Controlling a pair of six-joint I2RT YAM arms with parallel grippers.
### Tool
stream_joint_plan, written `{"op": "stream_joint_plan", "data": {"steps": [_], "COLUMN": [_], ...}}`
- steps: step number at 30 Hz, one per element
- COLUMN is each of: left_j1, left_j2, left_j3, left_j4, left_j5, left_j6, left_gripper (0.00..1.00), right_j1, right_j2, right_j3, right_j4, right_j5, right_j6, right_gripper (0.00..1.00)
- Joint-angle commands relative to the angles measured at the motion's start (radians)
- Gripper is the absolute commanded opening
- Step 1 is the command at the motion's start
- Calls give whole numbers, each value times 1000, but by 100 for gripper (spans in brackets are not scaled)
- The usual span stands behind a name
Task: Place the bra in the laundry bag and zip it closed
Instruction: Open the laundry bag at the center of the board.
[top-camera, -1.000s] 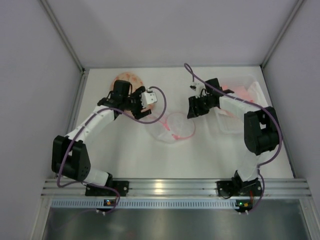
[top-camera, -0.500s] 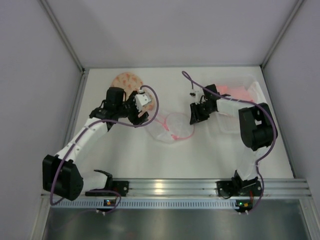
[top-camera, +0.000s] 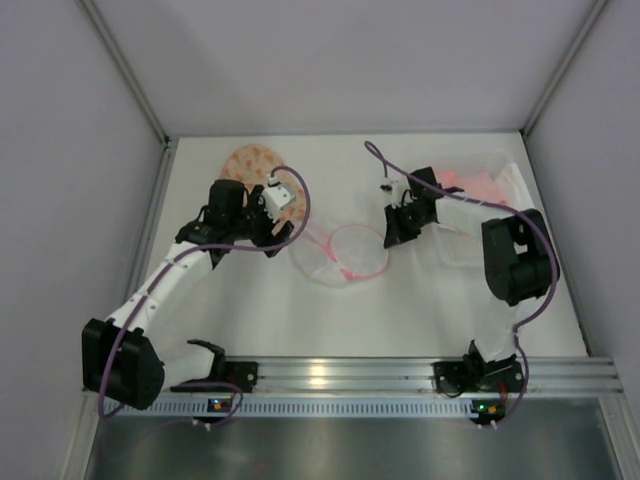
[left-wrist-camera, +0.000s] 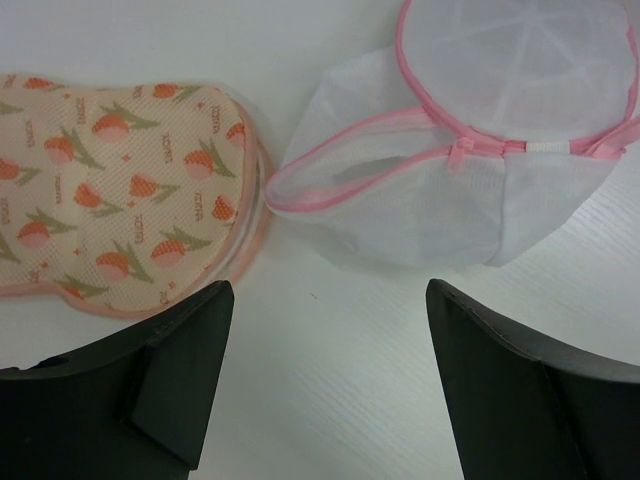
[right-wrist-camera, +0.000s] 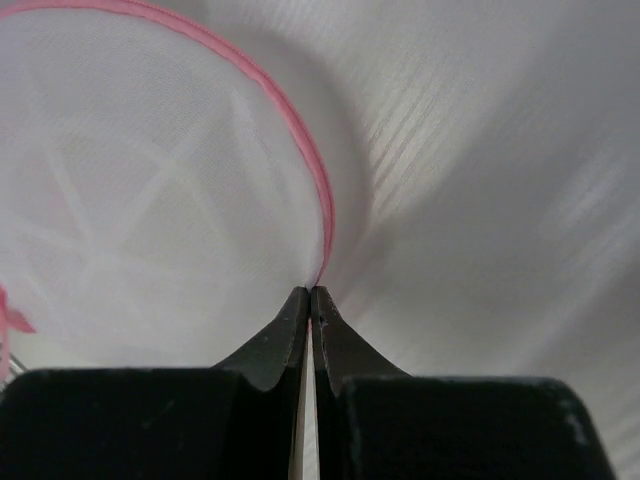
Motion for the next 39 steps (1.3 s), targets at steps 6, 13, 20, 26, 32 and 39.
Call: {"op": "stream_joint_plan", "data": {"steps": [6,13,20,26,32,39], "left_j1": [207,350,466,498,515,473], "left_j2": [-20,-83,-147,-144,-103,-78], "left_j3": [89,89,78,57,52,15], "left_j4": [104,130,101,70,67,-8], "left_j5": [65,39,94,149,281,530], "left_j6": [-330,-459,-485,-533,-558,-421], "left_gripper": [84,85,87,89,88,91], "right_j1": [-50,187,453,582,533,361], "right_j2": [-398,-435,-429,-515,-521,-244], "right_j3": [85,169,156,110,142,295], "right_j4": [-106,-135,-222,-302,-174,-181], "right_j5": [-80,-34,-57,-281,-199,30], "right_j6": [-43,-40,-173,-257,-127,-96], "right_gripper": [0,0,5,45,50,58]}}
